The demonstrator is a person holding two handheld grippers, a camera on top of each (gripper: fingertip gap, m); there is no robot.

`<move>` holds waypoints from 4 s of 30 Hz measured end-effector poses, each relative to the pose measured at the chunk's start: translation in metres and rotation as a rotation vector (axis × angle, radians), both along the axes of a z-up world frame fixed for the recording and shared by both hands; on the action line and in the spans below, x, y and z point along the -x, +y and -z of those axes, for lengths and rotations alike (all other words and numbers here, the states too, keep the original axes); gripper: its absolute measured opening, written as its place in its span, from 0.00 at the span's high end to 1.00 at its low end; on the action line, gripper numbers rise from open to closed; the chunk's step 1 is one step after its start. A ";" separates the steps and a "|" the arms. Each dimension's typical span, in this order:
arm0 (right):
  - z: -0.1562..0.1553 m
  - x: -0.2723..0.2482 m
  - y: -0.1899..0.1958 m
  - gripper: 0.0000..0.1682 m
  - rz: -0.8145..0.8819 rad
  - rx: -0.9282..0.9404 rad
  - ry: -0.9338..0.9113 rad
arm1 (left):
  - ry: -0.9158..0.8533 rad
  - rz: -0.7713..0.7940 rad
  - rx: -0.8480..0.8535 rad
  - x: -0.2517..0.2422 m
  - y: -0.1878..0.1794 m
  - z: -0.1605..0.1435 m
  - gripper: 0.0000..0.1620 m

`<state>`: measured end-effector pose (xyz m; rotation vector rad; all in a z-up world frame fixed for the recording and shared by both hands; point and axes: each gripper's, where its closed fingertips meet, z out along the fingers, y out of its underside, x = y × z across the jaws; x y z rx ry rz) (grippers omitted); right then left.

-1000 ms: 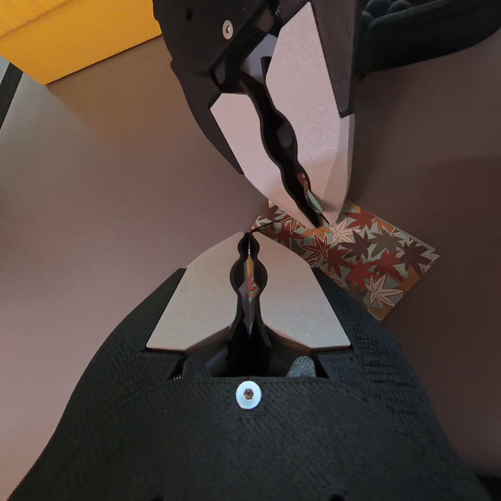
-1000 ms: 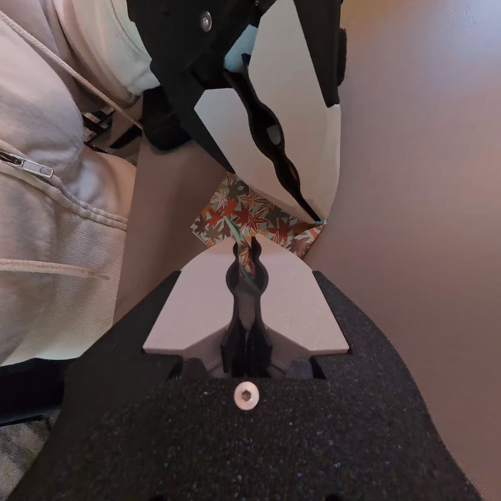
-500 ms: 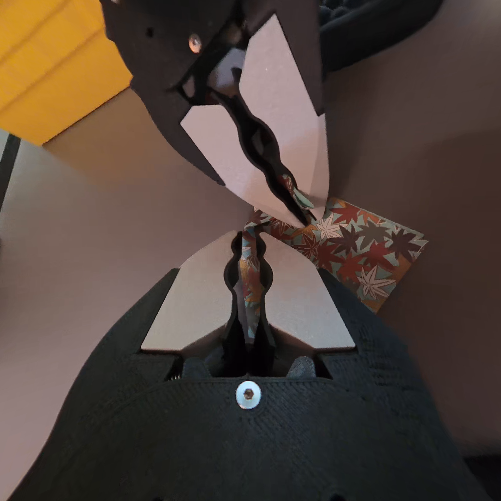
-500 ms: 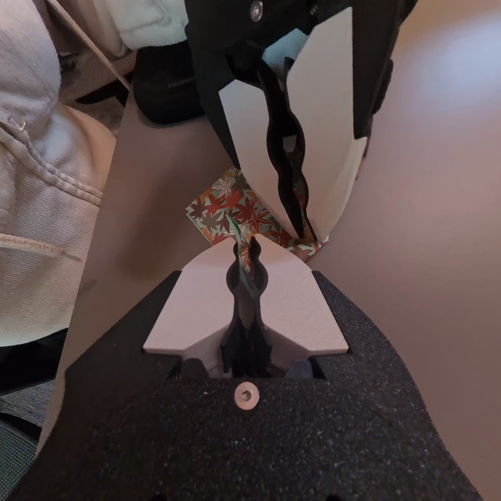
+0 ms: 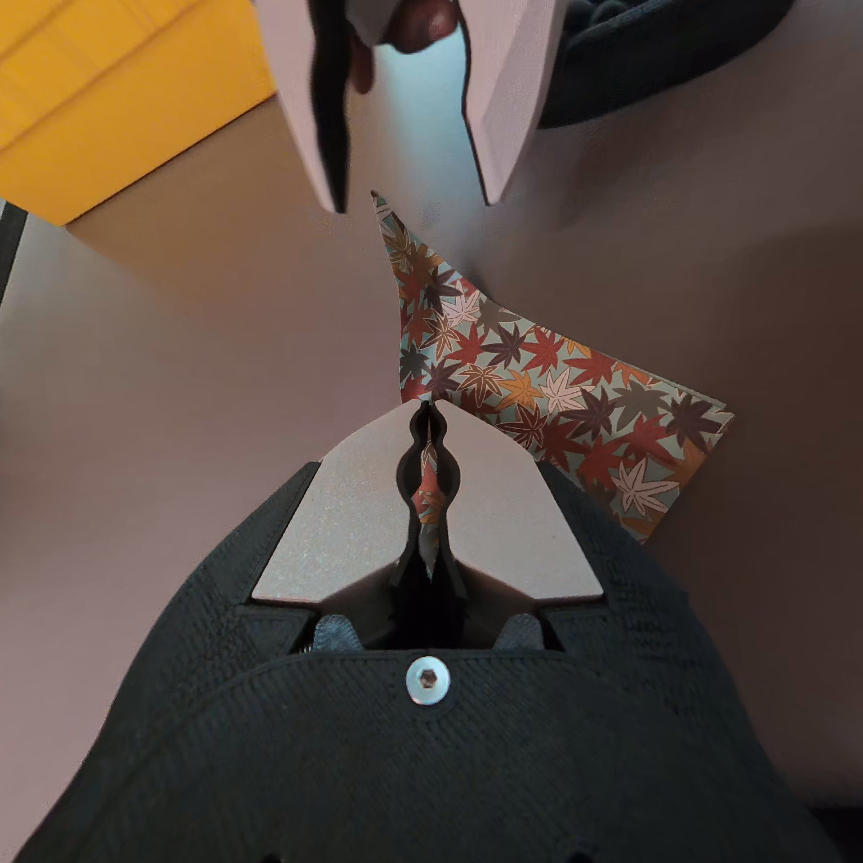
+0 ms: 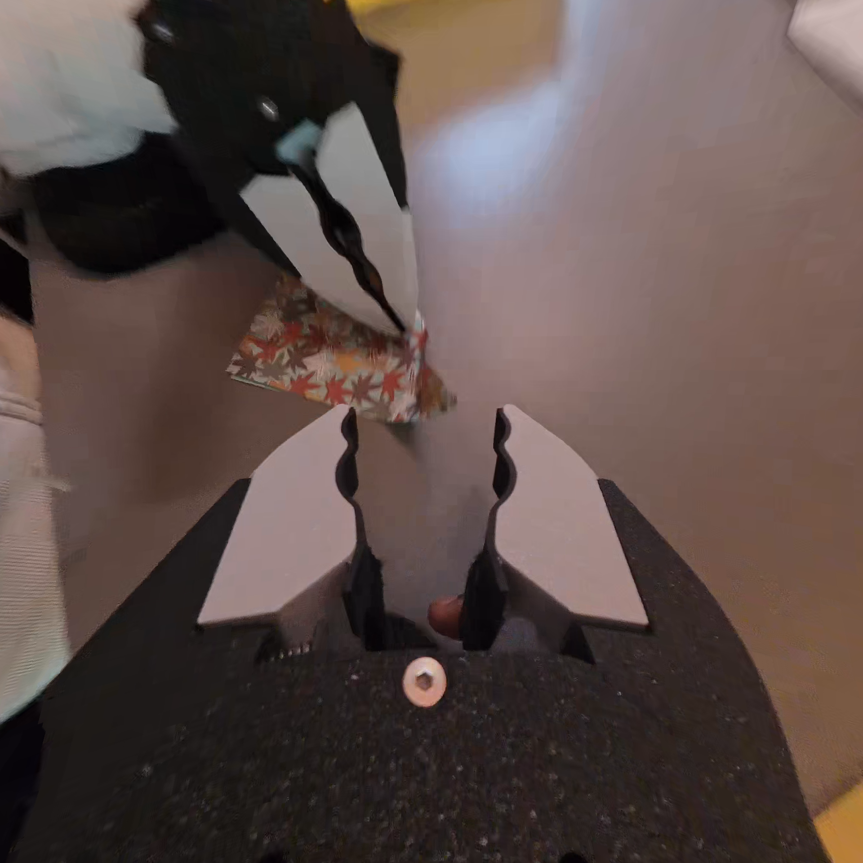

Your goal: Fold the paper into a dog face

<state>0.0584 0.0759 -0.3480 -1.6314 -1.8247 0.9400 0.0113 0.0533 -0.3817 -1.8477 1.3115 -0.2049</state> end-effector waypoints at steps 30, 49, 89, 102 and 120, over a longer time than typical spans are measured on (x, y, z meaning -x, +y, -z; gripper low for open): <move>0.031 0.031 -0.018 0.99 -0.347 -1.085 -0.122 | -0.141 -0.178 0.092 0.013 0.012 -0.009 0.94; 0.030 0.033 -0.021 1.00 -0.378 -1.205 -0.114 | -0.074 -0.099 0.098 0.000 0.009 -0.001 1.00; 0.026 0.035 0.002 0.99 -0.560 -0.908 0.121 | -0.037 0.030 0.072 0.000 -0.012 0.001 1.00; 0.027 0.037 -0.003 0.99 -0.638 -1.174 0.167 | -0.219 -0.139 -0.005 0.006 0.017 -0.030 1.00; 0.027 0.036 -0.005 0.99 -0.691 -1.305 0.138 | -0.138 -0.064 -0.026 -0.005 0.013 -0.019 1.00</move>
